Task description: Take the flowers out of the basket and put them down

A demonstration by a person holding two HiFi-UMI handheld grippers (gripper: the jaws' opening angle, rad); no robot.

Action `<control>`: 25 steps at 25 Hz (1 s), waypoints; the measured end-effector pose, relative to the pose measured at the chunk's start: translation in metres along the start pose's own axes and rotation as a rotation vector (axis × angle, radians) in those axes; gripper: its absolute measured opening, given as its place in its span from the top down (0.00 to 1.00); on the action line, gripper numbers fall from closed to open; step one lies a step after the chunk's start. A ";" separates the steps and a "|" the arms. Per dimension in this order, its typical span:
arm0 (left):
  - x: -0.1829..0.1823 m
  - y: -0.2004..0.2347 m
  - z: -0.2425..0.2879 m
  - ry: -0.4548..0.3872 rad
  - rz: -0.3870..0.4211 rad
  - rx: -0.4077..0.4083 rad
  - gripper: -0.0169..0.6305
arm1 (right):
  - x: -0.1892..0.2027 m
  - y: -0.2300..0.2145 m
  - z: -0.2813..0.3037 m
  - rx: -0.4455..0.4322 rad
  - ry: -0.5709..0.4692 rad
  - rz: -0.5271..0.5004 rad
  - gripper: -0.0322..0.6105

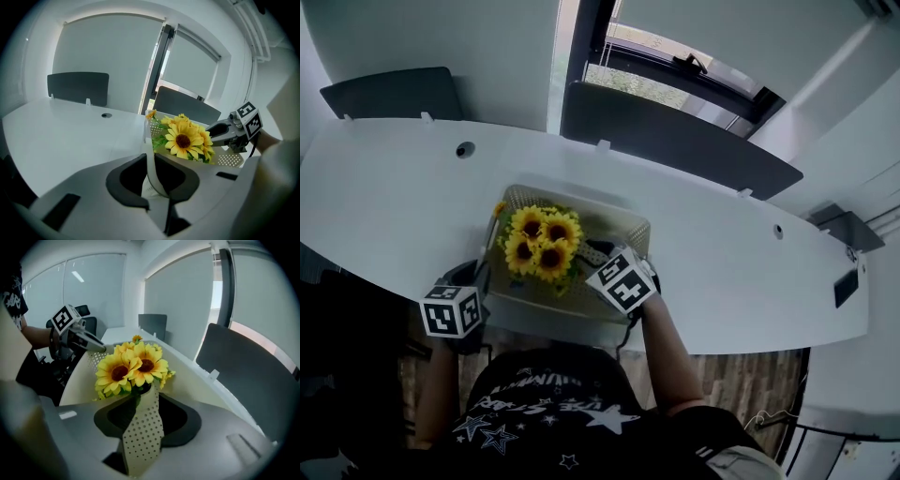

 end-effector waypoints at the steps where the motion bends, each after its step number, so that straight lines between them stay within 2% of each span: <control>1: 0.000 0.000 0.000 -0.001 -0.004 -0.002 0.89 | 0.004 0.002 0.005 -0.016 0.037 -0.030 0.71; 5: 0.000 0.000 0.000 -0.007 -0.030 -0.002 0.89 | 0.018 0.017 0.023 -0.102 0.143 -0.136 0.61; 9: -0.001 0.000 0.000 -0.008 -0.045 -0.008 0.90 | 0.026 0.024 0.038 -0.148 0.177 -0.173 0.46; 15: 0.002 0.001 0.001 -0.011 -0.051 -0.026 0.90 | 0.030 0.024 0.061 -0.149 0.152 -0.190 0.25; 21: 0.002 0.001 0.001 -0.005 -0.056 -0.048 0.90 | 0.024 0.031 0.079 -0.184 0.084 -0.204 0.19; 25: 0.003 0.001 0.001 -0.010 -0.061 -0.060 0.90 | 0.017 0.030 0.093 -0.188 0.001 -0.180 0.17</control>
Point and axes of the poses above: the fingertips, and each gripper's own axes: z forward along the fingers, y to its left, x out of its underside, the point moved 1 cm from there along -z, backward along the fingers, and after that the axes turned 14 degrees about z, right-handed, at the moved point
